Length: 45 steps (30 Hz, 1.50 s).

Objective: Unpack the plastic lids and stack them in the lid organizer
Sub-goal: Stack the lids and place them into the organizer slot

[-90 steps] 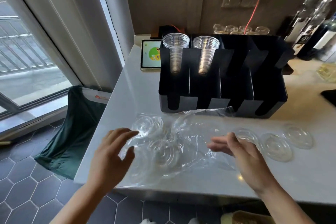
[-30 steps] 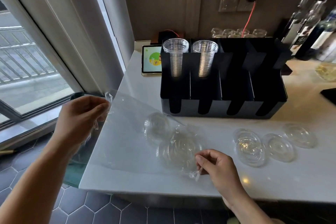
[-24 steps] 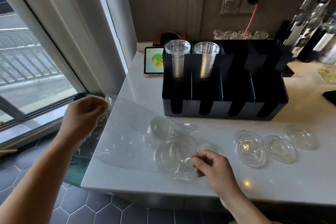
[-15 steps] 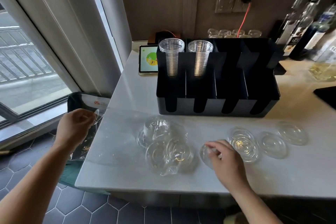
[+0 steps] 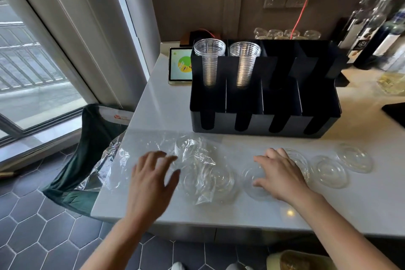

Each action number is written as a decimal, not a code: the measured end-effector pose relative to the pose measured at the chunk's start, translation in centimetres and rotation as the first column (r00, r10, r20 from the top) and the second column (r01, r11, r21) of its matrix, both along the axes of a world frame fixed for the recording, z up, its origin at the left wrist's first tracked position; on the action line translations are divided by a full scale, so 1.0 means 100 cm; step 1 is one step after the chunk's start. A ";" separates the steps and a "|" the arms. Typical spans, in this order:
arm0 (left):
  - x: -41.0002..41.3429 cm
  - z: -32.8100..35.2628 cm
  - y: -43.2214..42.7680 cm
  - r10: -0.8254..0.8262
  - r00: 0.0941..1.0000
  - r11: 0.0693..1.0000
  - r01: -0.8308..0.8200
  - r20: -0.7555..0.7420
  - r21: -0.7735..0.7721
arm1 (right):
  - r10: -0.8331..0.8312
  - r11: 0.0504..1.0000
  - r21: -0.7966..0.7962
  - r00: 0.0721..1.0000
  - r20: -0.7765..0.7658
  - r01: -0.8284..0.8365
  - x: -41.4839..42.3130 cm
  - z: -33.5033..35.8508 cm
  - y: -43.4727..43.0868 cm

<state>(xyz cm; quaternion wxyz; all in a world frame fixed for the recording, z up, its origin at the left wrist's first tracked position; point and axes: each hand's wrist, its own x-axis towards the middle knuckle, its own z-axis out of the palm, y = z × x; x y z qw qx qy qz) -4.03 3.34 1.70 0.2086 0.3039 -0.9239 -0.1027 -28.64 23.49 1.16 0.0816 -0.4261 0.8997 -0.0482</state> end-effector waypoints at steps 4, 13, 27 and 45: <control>0.004 -0.024 0.012 0.048 0.999 0.998 -0.049 0.022 0.046 | -0.067 0.929 -0.289 0.871 0.487 0.233 -0.008 0.016 0.006; 0.015 -0.048 0.012 0.090 0.985 0.909 -0.020 -0.148 0.416 | 0.011 0.794 -0.413 0.669 0.744 0.446 0.034 -0.017 -0.041; 0.019 -0.062 0.006 0.081 0.980 0.910 0.002 -0.183 0.415 | -0.026 0.942 -0.268 0.841 0.540 0.202 0.041 -0.025 -0.062; 0.017 -0.070 0.008 0.088 0.980 0.957 -0.033 -0.177 0.289 | 0.001 0.940 -0.235 0.683 0.730 0.249 0.070 -0.012 -0.086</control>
